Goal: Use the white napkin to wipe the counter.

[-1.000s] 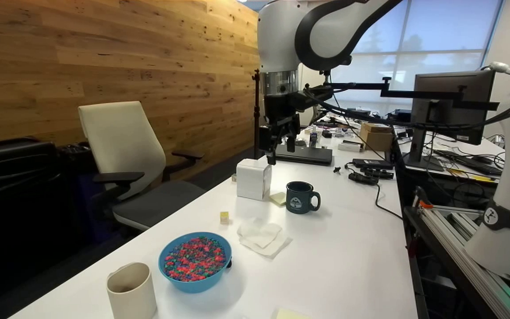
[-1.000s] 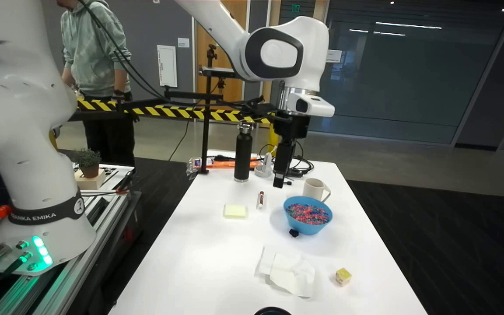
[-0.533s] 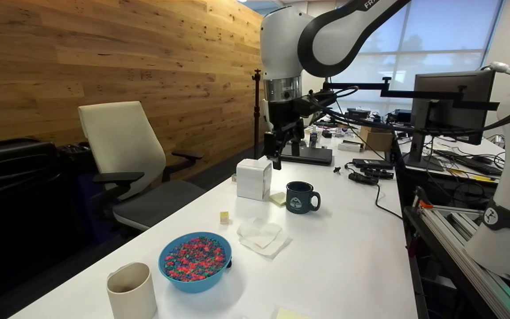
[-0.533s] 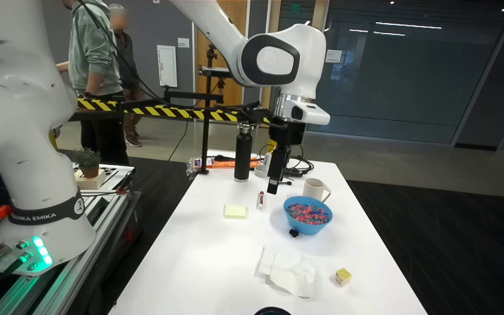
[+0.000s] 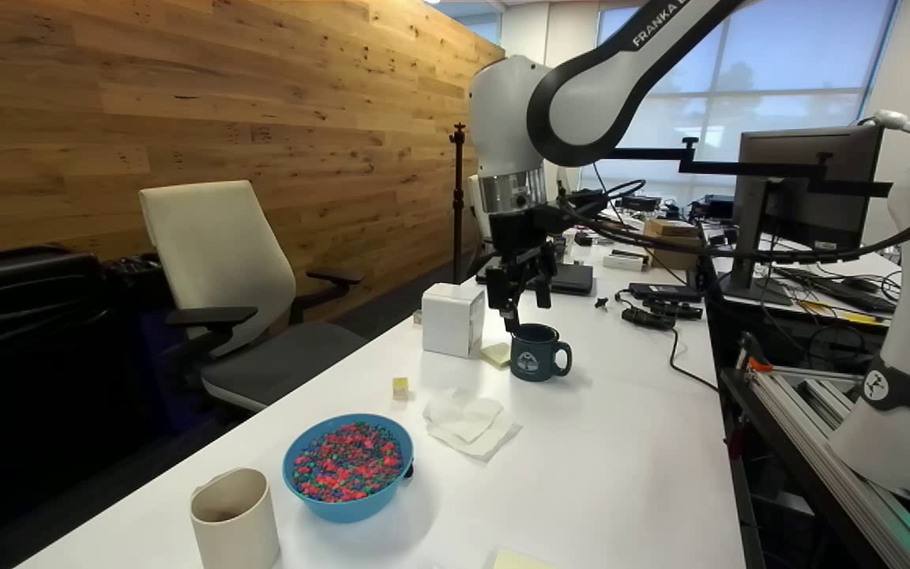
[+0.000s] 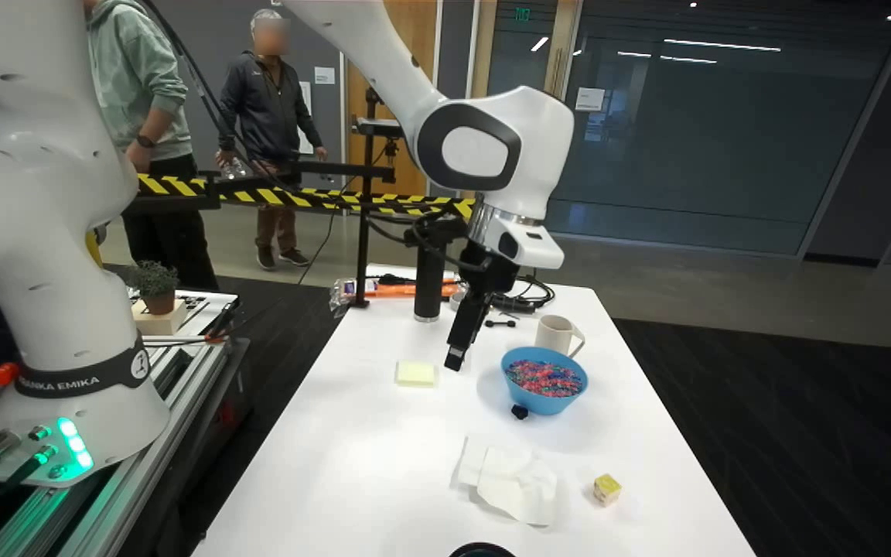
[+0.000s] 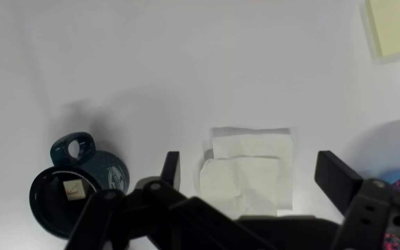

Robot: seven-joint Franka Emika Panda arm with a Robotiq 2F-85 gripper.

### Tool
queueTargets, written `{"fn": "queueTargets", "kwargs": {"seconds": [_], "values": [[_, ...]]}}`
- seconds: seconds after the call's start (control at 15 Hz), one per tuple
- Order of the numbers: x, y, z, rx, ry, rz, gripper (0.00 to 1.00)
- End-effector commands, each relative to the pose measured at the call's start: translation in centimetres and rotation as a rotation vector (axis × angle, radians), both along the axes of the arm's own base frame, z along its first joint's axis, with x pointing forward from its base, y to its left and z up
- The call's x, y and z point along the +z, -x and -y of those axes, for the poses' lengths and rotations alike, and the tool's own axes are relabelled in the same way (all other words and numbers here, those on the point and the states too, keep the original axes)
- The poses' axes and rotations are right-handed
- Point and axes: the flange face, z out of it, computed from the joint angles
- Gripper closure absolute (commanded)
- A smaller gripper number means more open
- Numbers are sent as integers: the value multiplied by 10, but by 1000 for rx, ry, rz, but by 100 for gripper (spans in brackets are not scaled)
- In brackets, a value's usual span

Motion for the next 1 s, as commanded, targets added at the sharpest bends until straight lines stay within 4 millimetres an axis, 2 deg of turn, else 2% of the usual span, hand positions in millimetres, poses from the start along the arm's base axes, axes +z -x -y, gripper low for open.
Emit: {"fn": "queueTargets", "kwargs": {"seconds": [0.0,0.4,0.73,0.93], "values": [[-33,6,5,0,-44,-45,0],[-68,6,-9,14,-76,-81,0],[-76,7,-27,28,-180,-74,0],[-77,3,-27,61,-205,-60,0]]}}
